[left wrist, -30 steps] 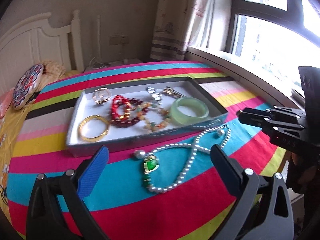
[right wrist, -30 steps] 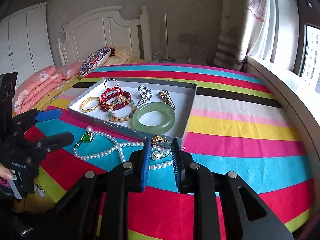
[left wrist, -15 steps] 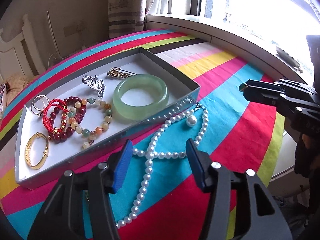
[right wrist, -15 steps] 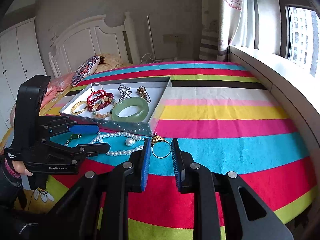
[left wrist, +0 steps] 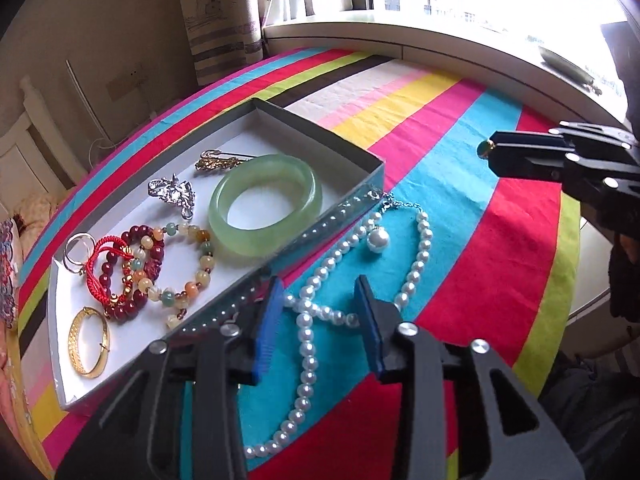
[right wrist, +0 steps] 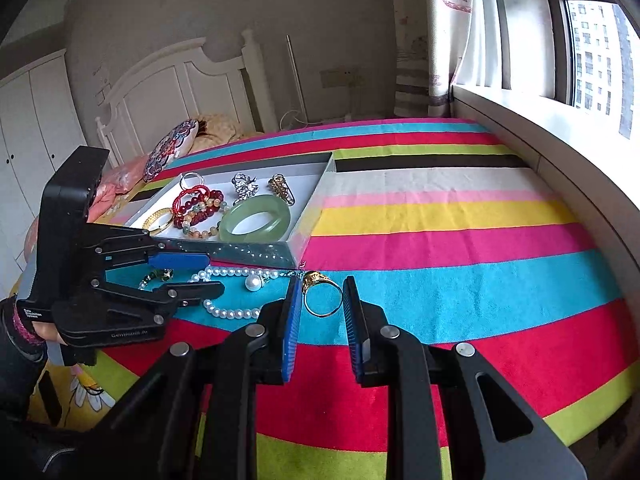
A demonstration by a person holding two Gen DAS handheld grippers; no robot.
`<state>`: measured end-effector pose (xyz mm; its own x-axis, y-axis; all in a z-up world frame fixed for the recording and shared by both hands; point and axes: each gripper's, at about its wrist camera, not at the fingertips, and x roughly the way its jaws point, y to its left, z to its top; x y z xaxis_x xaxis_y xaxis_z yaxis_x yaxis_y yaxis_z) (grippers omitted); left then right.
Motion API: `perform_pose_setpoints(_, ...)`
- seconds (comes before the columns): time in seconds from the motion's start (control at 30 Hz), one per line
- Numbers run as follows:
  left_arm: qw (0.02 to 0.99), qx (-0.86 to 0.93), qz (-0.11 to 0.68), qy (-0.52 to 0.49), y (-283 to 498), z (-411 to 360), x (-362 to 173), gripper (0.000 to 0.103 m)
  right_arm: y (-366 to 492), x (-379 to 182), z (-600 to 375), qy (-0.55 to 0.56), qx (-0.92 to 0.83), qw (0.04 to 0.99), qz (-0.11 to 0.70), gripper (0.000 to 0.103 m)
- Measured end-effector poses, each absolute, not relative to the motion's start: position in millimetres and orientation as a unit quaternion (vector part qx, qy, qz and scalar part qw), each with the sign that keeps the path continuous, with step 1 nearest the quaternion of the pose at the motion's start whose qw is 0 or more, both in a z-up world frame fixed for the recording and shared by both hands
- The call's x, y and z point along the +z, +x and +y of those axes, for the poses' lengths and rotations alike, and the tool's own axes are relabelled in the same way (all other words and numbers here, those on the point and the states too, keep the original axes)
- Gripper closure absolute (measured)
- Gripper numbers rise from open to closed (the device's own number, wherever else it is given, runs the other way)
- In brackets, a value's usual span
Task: Organize jewelry
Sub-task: 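Grasp the pearl necklace with the left tool while the right tool holds the ring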
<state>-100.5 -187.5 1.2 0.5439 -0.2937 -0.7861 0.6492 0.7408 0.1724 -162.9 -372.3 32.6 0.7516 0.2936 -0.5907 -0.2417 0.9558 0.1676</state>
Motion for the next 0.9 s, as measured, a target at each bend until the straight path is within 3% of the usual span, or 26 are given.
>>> perform_pose_setpoints(0.1,0.845,-0.28,0.389,0.238,-98.8,-193.6,1.4,0.072,-163.7,32.0,-370.8,0.041,0.145,0.935,0.322,0.082)
perform_pose_setpoints(0.17,0.849,-0.271,0.382,0.246,-97.7,-195.0,1.3,0.093,-163.8,31.4,-370.9,0.043,0.145,0.934,0.323,0.082)
perform_pose_setpoints(0.2,0.85,-0.267,0.379,0.25,-97.4,-194.9,1.5,0.096,-163.7,31.5,-371.8,0.045,0.146,0.934,0.323,0.082)
perform_pose_setpoints(0.9,0.879,-0.312,0.297,0.204,-132.7,-211.5,71.5,0.096,-168.7,34.5,-376.9,0.052,0.145,0.937,0.315,0.082)
